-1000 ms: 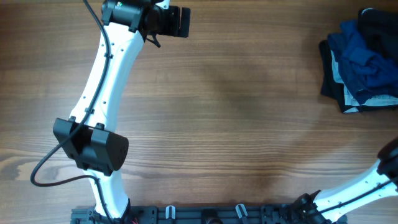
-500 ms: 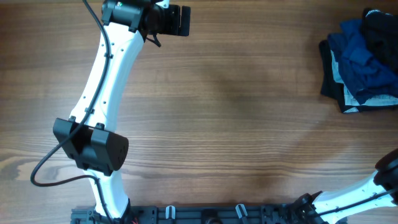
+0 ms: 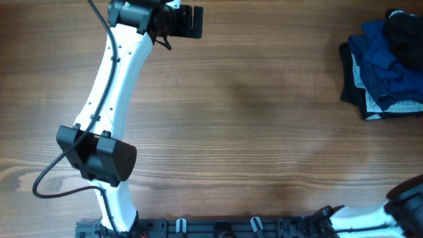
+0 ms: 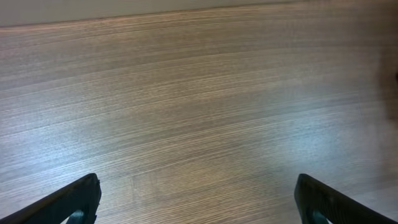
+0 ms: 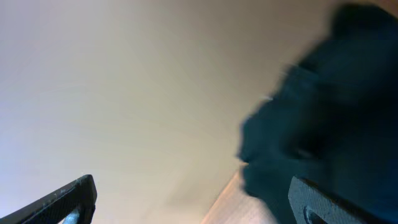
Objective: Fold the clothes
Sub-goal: 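Lower the shirt onto the clothes pile and open the right gripper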
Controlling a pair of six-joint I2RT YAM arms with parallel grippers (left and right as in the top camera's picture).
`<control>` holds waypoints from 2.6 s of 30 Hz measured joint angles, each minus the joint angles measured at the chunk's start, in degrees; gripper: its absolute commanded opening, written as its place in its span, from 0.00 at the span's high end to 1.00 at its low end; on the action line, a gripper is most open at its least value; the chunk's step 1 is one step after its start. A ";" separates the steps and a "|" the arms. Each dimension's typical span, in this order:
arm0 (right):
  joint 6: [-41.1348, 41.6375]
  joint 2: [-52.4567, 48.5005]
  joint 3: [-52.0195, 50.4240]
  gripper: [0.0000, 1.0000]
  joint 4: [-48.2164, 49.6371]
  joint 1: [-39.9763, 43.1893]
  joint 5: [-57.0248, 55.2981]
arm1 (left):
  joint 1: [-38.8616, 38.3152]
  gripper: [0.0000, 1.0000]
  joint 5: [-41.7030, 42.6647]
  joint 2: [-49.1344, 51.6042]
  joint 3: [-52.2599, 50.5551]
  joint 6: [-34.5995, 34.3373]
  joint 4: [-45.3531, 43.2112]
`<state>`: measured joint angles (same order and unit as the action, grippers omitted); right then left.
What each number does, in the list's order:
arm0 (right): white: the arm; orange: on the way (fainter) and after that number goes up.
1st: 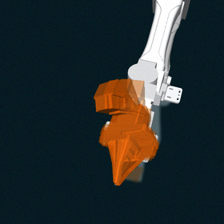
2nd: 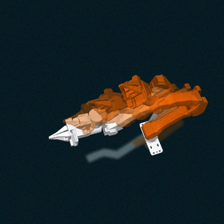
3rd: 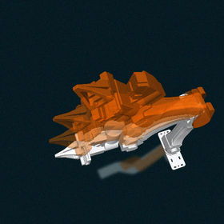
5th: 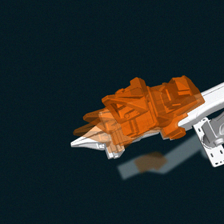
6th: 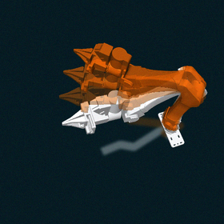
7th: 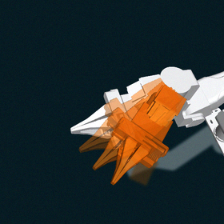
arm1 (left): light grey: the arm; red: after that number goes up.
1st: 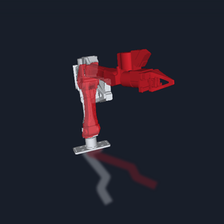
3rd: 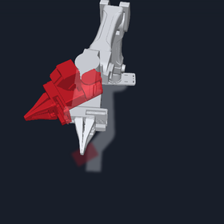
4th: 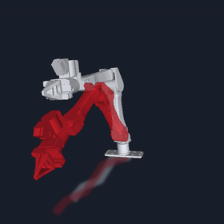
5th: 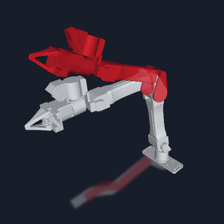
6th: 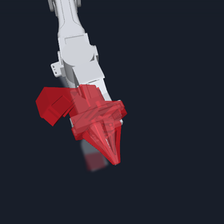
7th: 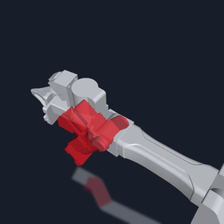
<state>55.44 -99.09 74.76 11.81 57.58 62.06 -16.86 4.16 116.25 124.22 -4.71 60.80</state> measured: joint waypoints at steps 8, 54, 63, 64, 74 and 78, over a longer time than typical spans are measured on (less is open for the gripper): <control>-15.93 12.52 0.02 0.01 0.61 -0.39 3.50 | 0.00 0.00 0.22 0.00 0.00 -0.15 -0.37; -66.07 -26.56 40.79 0.00 -33.81 -29.24 -49.22 | 0.00 0.00 0.44 0.02 -0.11 -0.15 -2.58; -65.85 -27.69 40.92 0.00 -29.11 -26.95 -50.21 | 0.00 0.00 0.44 0.68 -0.11 -0.15 -2.56; -65.70 -27.69 40.89 0.01 -29.29 -26.51 -50.34 | 0.00 0.00 0.44 1.03 -0.11 -0.15 -2.58; -58.66 -28.33 40.30 0.00 -36.39 -21.09 -50.03 | 0.00 0.00 0.44 5.18 -0.31 -0.15 -3.61; -58.18 -31.34 40.28 0.00 -38.88 -21.42 -48.87 | 0.00 0.00 0.48 5.31 -0.33 -0.15 -4.96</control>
<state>-2.74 -130.43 115.04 -27.07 36.16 13.19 -16.86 4.64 121.56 123.90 -4.86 55.83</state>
